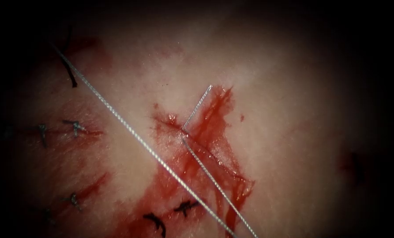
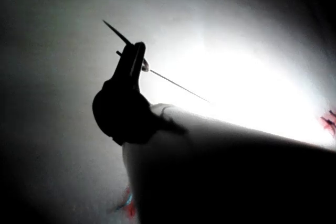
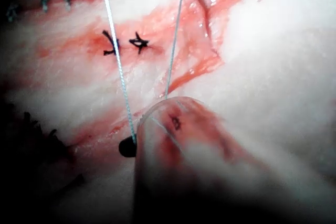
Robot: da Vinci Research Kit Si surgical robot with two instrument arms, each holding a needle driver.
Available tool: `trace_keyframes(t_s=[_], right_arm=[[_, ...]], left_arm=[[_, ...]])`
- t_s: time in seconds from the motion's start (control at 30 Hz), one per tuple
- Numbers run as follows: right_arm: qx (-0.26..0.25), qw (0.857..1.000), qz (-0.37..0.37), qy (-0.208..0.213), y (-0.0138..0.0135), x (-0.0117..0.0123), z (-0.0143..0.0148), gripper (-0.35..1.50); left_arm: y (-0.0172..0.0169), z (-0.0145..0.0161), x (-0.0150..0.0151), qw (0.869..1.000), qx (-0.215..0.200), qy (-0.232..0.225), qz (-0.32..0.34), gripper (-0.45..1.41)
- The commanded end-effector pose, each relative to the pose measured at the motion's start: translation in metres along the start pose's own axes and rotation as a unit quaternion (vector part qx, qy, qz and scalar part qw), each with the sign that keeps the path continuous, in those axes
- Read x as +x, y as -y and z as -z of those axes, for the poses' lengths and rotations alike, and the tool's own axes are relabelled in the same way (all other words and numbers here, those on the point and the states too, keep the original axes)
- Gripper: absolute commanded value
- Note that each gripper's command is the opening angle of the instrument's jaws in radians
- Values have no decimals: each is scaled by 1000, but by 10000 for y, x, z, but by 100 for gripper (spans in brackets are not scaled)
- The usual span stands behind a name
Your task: Wound Closure
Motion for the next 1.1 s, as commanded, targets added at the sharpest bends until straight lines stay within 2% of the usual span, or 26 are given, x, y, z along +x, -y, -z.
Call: trace_keyframes(t_s=[0.03,0.3,0.37,0.43,0.47,0.5,0.53,0.57,0.63,0.67,0.73,0.93,1.0,1.1], right_arm=[[-2,1000,-1,3,0,-1,-6,-35],[0,1000,-17,11,5,-8,-1,-35],[-6,1000,6,-8,4,2,-3,-35],[-11,998,33,-47,2,17,-5,-35],[-16,996,54,-73,1,27,-5,-11],[-22,991,73,-107,-1,41,-4,31],[-23,987,96,-129,-2,53,-2,59],[-16,974,145,-176,-5,80,5,72],[-23,961,171,-216,-6,102,15,84],[-35,946,187,-262,-8,126,28,88],[-46,935,185,-299,-10,145,42,88],[-120,902,174,-377,-21,172,66,79],[-145,891,164,-399,-28,178,67,86],[-168,879,156,-419,-37,181,67,103]], left_arm=[[4,-4,-3,1000,-1,0,0,-45],[3,-1,0,1000,1,-5,-2,-45],[2,-2,-2,1000,2,-7,-3,-45],[1,-6,-10,1000,-3,-7,0,-45],[1,-8,-14,1000,-9,-7,8,-45],[2,-12,-20,1000,-15,-4,12,-45],[2,-17,-29,1000,-22,1,19,-45],[2,-26,-46,999,-33,19,32,-45],[2,-40,-71,997,-44,48,41,-45],[3,-56,-104,994,-56,83,49,-45],[6,-70,-137,990,-66,109,53,-45],[26,-109,-245,980,-84,174,56,-45],[35,-117,-274,975,-83,200,49,-45],[46,-121,-299,967,-75,240,41,-45]])
